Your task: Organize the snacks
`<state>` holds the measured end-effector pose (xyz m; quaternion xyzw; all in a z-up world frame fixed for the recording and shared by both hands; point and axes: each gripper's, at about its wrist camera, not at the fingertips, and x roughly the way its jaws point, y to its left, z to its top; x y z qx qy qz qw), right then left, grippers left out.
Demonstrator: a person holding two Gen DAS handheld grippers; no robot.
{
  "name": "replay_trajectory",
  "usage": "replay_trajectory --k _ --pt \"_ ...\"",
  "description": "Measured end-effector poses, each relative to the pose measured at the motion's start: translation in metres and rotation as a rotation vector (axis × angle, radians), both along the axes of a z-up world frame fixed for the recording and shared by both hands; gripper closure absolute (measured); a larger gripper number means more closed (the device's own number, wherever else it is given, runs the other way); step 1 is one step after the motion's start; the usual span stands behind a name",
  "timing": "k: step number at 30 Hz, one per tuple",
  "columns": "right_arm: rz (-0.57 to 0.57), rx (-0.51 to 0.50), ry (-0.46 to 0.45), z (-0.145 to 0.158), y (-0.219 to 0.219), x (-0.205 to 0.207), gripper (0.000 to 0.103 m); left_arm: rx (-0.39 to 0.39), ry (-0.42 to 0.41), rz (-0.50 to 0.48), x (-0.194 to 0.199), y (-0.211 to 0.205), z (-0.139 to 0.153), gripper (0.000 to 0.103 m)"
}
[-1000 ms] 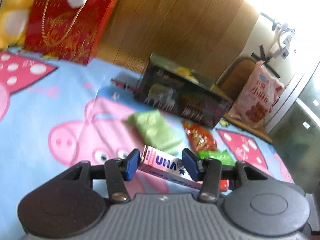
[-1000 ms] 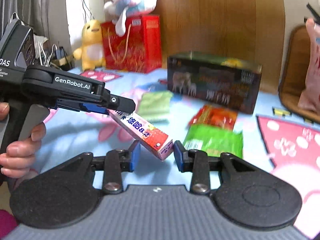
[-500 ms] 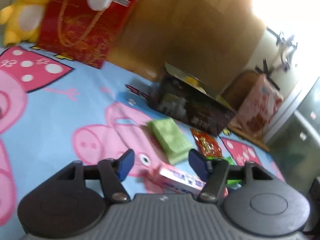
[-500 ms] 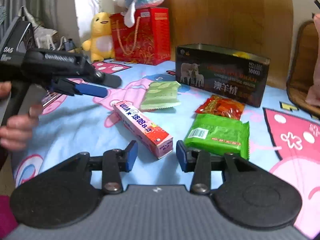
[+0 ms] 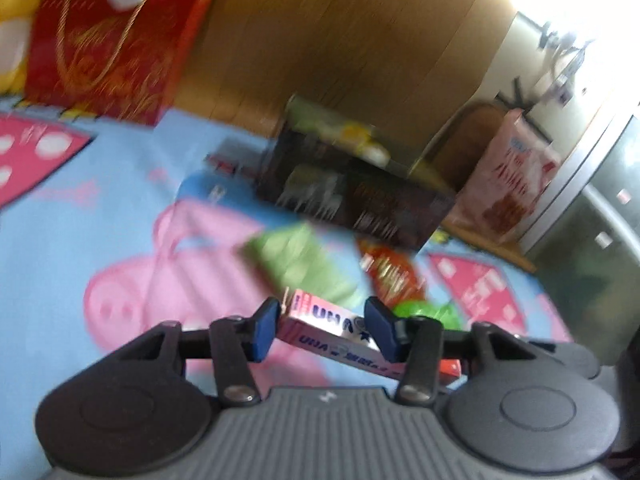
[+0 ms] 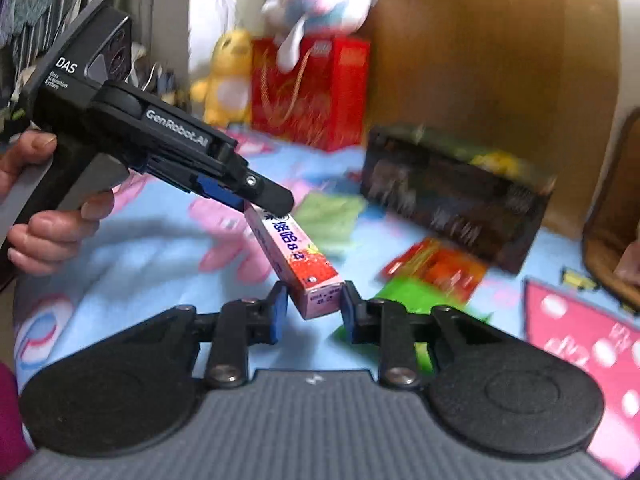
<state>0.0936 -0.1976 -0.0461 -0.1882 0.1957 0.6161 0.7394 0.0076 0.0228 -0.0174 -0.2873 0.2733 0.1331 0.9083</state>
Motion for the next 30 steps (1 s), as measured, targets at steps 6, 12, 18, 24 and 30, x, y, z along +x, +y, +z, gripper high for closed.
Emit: replay_trajectory --k 6,12,18,24,30 --pt "-0.083 0.092 -0.047 0.02 0.016 0.037 0.072 0.126 -0.055 -0.019 0.053 0.009 0.035 0.058" --pt "-0.152 0.133 -0.094 0.029 0.04 0.077 0.071 0.13 -0.088 -0.015 0.109 0.033 0.048 0.059" --pt "-0.203 0.111 -0.144 0.028 0.062 0.119 0.07 0.134 -0.088 -0.011 0.158 0.05 0.048 0.058" --pt "-0.269 0.108 -0.222 0.024 0.064 0.138 0.061 0.098 -0.062 -0.043 0.189 0.05 0.029 0.059" --pt "-0.291 0.174 -0.194 0.027 0.044 0.137 0.051 0.105 -0.055 -0.08 0.188 0.039 0.028 0.059"
